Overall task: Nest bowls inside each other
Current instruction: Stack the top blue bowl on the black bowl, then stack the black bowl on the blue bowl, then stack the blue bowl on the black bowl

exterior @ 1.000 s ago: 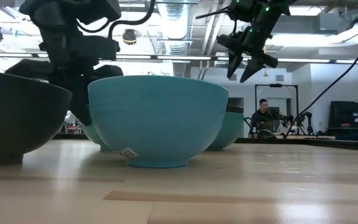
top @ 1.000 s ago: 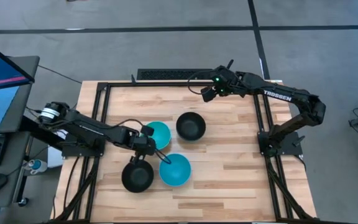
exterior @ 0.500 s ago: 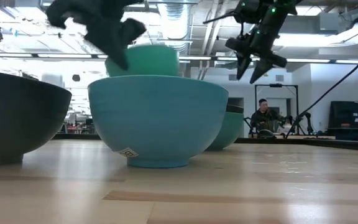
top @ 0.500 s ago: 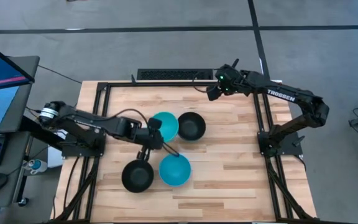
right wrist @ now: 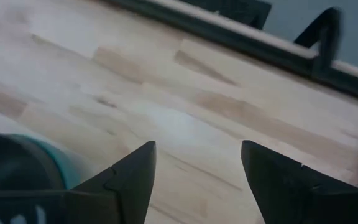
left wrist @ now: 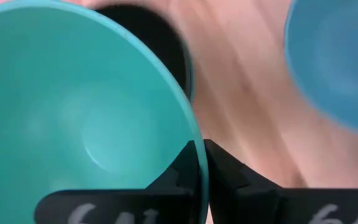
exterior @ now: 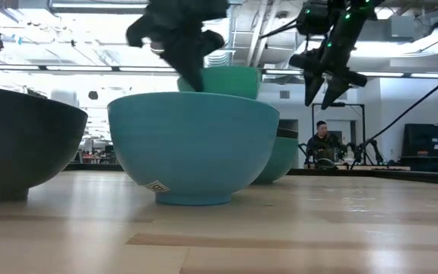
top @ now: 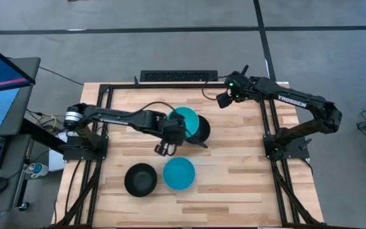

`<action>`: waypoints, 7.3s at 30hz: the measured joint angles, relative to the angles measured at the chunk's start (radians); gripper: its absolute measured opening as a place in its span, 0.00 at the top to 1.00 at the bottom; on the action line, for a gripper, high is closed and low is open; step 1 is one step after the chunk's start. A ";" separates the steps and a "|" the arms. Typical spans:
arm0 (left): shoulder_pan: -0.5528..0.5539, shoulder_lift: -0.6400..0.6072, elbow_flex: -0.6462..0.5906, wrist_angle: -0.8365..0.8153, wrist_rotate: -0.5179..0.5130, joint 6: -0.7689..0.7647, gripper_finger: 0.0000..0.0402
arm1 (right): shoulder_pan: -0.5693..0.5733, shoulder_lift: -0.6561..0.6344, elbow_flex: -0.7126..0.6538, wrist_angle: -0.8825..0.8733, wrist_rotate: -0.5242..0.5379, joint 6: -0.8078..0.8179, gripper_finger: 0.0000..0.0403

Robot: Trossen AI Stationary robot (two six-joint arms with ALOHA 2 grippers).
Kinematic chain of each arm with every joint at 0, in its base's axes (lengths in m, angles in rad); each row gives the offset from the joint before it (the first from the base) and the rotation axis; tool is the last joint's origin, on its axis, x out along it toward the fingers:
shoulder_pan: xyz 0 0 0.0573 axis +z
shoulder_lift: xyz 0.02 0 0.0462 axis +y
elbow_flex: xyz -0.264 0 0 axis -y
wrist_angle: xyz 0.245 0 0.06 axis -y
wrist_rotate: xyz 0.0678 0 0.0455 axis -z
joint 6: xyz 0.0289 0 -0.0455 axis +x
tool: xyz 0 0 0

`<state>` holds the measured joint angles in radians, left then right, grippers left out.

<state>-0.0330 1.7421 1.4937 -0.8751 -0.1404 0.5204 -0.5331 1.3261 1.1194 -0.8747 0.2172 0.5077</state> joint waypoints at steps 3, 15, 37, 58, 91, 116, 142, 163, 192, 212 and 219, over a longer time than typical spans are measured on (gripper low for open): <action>0.002 0.037 0.076 0.009 0.047 0.010 1.00 | -0.030 -0.049 0.000 -0.031 0.022 -0.013 0.36; 0.014 0.148 0.132 0.027 0.110 0.009 1.00 | -0.117 -0.167 0.000 -0.063 0.020 -0.047 0.36; 0.036 0.203 0.131 0.084 0.077 -0.060 0.81 | -0.117 -0.166 0.000 -0.061 0.016 -0.074 0.36; 0.001 0.163 0.238 -0.072 -0.051 -0.243 0.69 | -0.110 -0.160 -0.002 -0.080 -0.075 -0.107 0.36; -0.461 -0.481 -0.517 -0.160 -0.195 -1.070 0.61 | 0.186 -0.175 -0.078 -0.020 0.047 0.152 0.36; -0.541 -0.462 -0.634 -0.009 -0.095 -1.188 0.50 | 0.214 -0.175 -0.078 -0.009 0.053 0.210 0.36; -0.461 -0.465 -0.752 0.142 -0.050 -1.135 0.98 | 0.214 -0.175 -0.078 -0.007 0.052 0.200 0.36; 0.075 -0.281 -0.112 -0.087 0.061 -0.609 1.00 | 0.237 -0.185 -0.079 -0.047 0.123 0.201 0.36; 0.309 0.355 0.560 -0.206 0.233 -0.234 1.00 | 0.244 -0.463 -0.079 -0.220 0.239 0.268 0.36; 0.294 0.412 0.572 -0.099 0.205 -0.241 0.92 | 0.245 -0.461 -0.079 -0.218 0.237 0.277 0.36; 0.275 0.411 0.643 -0.147 0.154 -0.224 0.80 | 0.245 -0.461 -0.079 -0.218 0.237 0.266 0.36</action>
<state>0.2420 2.1532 2.1366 -1.0216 0.0132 0.2969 -0.2882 0.8650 1.0409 -1.0931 0.4545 0.7737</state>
